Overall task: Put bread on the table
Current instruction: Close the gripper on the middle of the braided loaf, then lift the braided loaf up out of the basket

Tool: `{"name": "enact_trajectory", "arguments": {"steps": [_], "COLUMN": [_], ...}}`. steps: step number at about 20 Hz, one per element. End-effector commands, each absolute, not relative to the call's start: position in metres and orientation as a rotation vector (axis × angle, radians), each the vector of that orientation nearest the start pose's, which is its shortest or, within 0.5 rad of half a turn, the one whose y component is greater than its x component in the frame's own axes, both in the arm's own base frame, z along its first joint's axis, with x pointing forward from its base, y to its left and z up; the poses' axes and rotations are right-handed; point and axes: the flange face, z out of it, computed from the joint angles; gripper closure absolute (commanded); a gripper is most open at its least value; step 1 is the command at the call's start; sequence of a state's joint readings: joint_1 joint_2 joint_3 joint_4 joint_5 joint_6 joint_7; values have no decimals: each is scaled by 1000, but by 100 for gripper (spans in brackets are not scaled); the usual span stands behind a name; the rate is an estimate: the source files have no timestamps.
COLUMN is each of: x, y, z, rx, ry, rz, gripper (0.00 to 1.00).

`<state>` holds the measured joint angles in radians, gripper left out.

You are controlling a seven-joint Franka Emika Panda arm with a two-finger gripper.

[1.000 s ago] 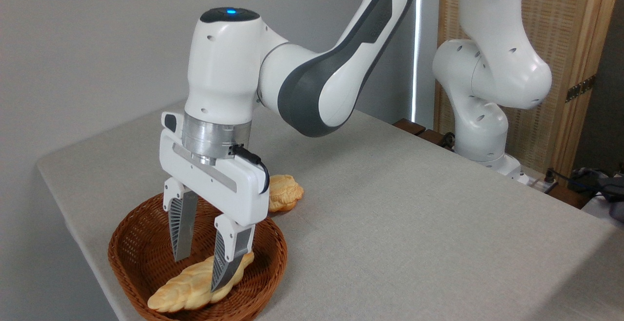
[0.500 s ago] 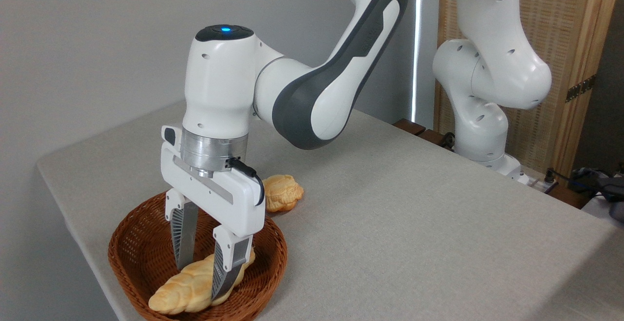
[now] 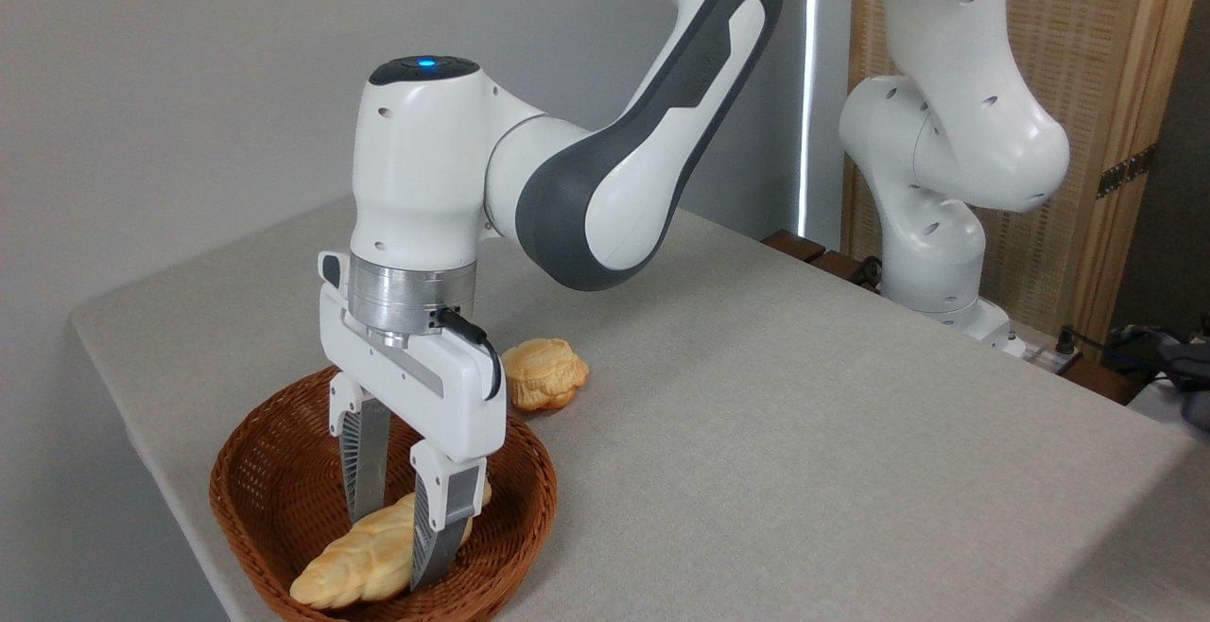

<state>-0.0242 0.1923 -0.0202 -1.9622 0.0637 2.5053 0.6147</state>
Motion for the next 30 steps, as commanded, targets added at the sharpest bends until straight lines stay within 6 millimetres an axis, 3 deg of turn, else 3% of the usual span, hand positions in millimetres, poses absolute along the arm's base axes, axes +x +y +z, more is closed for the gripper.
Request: {"name": "enact_trajectory", "arguments": {"steps": [1, 4, 10, 15, 20, 25, 30], "x": [628, 628, 626, 613, 585, 545, 515], "y": [-29, -28, -28, -28, -32, -41, -38], "z": [420, 421, 421, 454, 492, 514, 509], "rx": [-2763, -2761, -2764, -2786, -2840, -2915, -2971], "ry": [1016, 1017, 1022, 1011, 1001, 1047, 1067], "rz": [-504, -505, -487, -469, -444, -204, 103], "gripper": [50, 61, 61, 59, 54, 54, 52]}}
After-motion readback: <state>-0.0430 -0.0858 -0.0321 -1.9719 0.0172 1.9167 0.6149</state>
